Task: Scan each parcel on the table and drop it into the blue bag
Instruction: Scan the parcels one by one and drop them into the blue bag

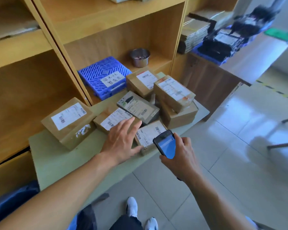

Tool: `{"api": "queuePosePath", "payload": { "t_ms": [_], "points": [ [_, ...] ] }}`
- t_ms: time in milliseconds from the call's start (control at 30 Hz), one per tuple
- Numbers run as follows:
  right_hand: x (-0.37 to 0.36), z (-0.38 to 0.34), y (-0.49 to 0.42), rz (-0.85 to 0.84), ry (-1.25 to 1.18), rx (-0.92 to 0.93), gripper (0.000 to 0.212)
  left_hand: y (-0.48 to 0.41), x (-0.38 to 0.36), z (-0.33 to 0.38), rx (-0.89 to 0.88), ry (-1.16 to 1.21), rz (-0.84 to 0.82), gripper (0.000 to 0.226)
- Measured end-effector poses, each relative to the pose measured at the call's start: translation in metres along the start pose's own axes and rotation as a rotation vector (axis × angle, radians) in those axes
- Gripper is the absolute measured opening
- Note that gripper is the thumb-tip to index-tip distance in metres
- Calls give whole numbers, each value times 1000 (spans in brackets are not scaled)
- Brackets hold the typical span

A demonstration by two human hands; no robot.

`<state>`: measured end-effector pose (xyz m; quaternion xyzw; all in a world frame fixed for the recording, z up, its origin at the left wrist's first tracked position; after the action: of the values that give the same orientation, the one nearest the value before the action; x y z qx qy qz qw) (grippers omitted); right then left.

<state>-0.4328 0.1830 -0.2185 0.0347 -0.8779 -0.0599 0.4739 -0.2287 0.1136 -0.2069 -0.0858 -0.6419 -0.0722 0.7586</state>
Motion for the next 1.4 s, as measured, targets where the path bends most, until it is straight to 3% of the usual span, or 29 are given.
{"api": "queuePosePath", "payload": {
  "t_ms": [200, 367, 600, 867, 1033, 1133, 1233, 1400],
  "points": [
    [46, 23, -41, 64, 28, -71, 93, -80, -2, 18, 42, 139, -76, 84],
    [85, 43, -76, 166, 4, -121, 94, -132, 0, 22, 244, 459, -92, 77],
    [110, 74, -121, 201, -58, -91, 94, -154, -10, 61, 278, 528, -35, 69],
    [128, 143, -195, 51, -49, 53, 97, -191, -61, 147, 358, 484, 23, 94],
    [155, 176, -232, -111, 28, 187, 98, -226, -73, 183, 569, 382, 104, 83],
    [168, 192, -249, -166, 53, 244, 98, -235, -82, 189, 823, 423, 155, 102],
    [177, 202, -265, -213, 49, 295, 99, -234, -103, 192, 1008, 410, 103, 112],
    [179, 198, -280, -278, 48, 400, 99, -218, -113, 178, 1069, 393, 14, 100]
  ]
}}
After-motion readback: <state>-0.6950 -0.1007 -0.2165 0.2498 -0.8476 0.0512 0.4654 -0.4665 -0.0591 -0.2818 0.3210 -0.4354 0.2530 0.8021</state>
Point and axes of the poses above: each hand's wrist, its own y-axis away from the middle knuckle, its own x-axis out of the back of the hand, z = x × y, the point moved 10 cm from there along -y, towards the middle knuckle, and after that the axes turned 14 degrees about x, right-handed, at the moved point
